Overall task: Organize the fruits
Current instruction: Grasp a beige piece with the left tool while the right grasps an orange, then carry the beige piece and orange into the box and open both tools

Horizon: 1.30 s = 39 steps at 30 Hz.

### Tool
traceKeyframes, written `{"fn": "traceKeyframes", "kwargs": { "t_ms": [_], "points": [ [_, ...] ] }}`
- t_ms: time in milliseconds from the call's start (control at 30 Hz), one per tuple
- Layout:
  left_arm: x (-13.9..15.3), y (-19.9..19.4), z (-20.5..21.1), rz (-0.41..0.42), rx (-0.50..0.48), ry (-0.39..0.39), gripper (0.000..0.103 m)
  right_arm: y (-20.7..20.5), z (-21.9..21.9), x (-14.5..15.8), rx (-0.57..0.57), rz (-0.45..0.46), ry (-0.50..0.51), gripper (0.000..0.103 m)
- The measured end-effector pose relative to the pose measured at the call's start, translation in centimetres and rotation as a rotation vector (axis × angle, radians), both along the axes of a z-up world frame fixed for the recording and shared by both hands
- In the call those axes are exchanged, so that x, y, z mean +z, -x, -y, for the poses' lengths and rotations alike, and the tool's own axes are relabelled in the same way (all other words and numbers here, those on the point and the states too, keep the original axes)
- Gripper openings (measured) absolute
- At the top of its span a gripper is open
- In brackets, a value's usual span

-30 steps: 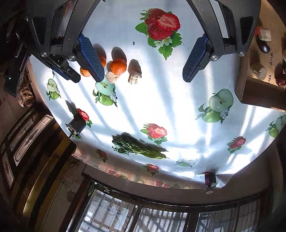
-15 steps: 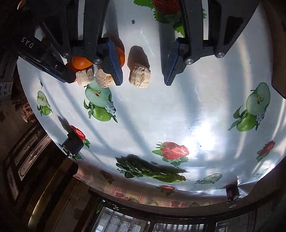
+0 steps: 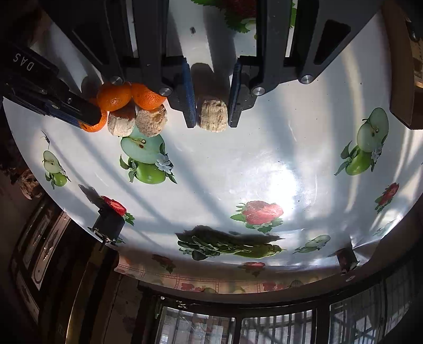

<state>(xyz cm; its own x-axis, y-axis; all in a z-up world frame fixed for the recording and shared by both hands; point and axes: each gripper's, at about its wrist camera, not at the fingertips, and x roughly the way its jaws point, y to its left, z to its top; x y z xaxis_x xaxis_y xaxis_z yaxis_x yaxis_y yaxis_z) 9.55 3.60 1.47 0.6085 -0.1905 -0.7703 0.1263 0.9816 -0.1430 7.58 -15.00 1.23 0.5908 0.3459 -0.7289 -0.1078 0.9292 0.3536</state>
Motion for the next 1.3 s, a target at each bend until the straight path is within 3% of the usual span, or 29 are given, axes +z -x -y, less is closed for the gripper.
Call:
{"fn": "traceKeyframes", "kwargs": {
  "t_ms": [300, 600, 800, 967, 1100, 1300],
  "points": [
    [1.0, 0.8, 0.2, 0.029, -0.003, 0.012, 0.023, 0.2, 1.5, 1.1, -0.039, 0.042, -0.053, 0.036],
    [5.1, 6.4, -0.6, 0.122, 0.009, -0.022, 0.023, 1.1, 1.1, 2.2, -0.033, 0.089, -0.044, 0.036],
    [8.0, 12.4, -8.1, 0.150, 0.122, 0.042, 0.023, 2.5, -1.2, 2.8, 0.011, 0.115, -0.033, 0.036],
    [9.0, 17.9, -15.7, 0.181, 0.252, 0.035, 0.023, 5.6, -4.9, 4.9, 0.092, 0.149, -0.028, 0.036],
    [8.0, 20.8, -21.2, 0.152, 0.367, 0.001, 0.024, 8.4, -9.3, 7.1, 0.198, 0.162, -0.053, 0.036],
    [4.2, 23.1, -28.2, 0.025, 0.529, 0.023, 0.024, 12.3, -18.8, 8.0, 0.406, 0.158, -0.055, 0.037]
  ]
}}
